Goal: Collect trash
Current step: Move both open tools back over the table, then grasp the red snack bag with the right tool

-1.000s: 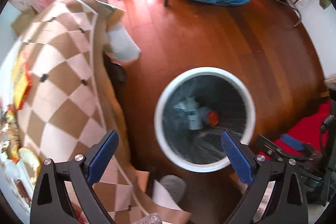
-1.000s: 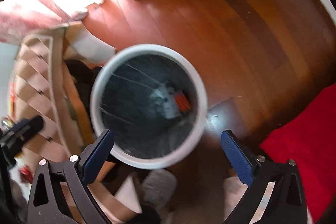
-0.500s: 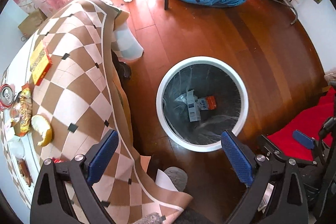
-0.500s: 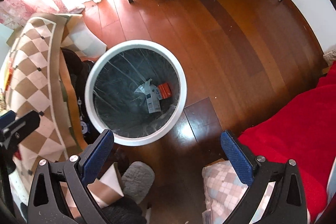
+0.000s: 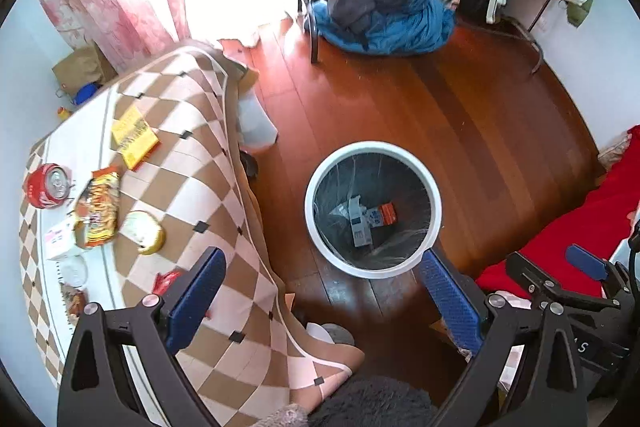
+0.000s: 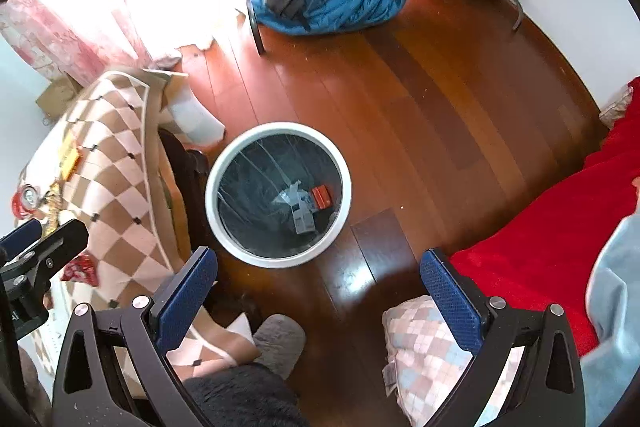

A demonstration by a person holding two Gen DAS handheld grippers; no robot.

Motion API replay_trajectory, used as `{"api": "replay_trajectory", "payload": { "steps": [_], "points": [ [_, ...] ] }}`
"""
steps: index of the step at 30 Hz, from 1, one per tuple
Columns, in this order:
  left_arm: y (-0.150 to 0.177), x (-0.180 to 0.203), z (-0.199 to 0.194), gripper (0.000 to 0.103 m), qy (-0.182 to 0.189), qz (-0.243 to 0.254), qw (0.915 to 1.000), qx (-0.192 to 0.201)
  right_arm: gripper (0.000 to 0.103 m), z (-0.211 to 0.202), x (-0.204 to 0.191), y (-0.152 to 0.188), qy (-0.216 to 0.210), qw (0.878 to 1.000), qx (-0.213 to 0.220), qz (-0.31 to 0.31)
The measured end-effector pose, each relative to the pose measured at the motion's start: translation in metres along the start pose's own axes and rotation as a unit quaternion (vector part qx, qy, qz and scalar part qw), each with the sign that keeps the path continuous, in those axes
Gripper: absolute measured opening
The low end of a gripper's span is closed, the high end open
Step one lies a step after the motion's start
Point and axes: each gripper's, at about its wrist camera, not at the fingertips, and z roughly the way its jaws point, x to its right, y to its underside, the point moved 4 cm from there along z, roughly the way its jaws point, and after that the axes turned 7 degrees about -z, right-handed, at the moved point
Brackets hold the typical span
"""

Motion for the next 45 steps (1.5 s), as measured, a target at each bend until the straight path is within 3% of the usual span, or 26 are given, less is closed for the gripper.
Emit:
{"api": "replay_trajectory", "payload": {
  "steps": [10,14,18,22,27,34,39,45],
  "points": [
    [0.007,-0.031,-0.079,0.1,0.002,-0.02,0.9977,0.065,0.103,-0.087,-0.033,0.009,-0.037,0.997,0.061,0.02],
    [0.012,-0.067,-0.107,0.1,0.0,-0.046,0.9947,0.092,0.103,-0.113,-0.066,0.015,-0.067,0.995,0.079,0.016],
    [0.027,-0.12,-0.119,0.1,-0.024,-0.075,0.9918,0.1,0.103,-0.116,-0.111,0.024,-0.1,0.992,0.074,0.006],
    [0.052,-0.182,-0.108,0.1,-0.065,-0.104,0.9887,0.087,0.103,-0.084,-0.169,0.037,-0.131,0.991,0.037,-0.017],
    [0.088,-0.266,-0.074,0.1,-0.11,-0.157,0.9806,0.042,0.103,-0.029,-0.23,0.049,-0.148,0.988,-0.014,-0.049],
    [0.121,-0.351,-0.026,0.099,-0.155,-0.207,0.966,-0.004,0.103,0.045,-0.295,0.05,-0.121,0.985,-0.057,-0.109],
    [0.12,-0.374,-0.003,0.099,-0.135,-0.224,0.9652,-0.013,0.103,0.07,-0.32,0.044,-0.116,0.985,-0.067,-0.113],
    [0.104,-0.375,0.026,0.099,-0.105,-0.187,0.9763,-0.028,0.103,0.087,-0.336,0.038,-0.098,0.985,-0.074,-0.119]
  ]
}}
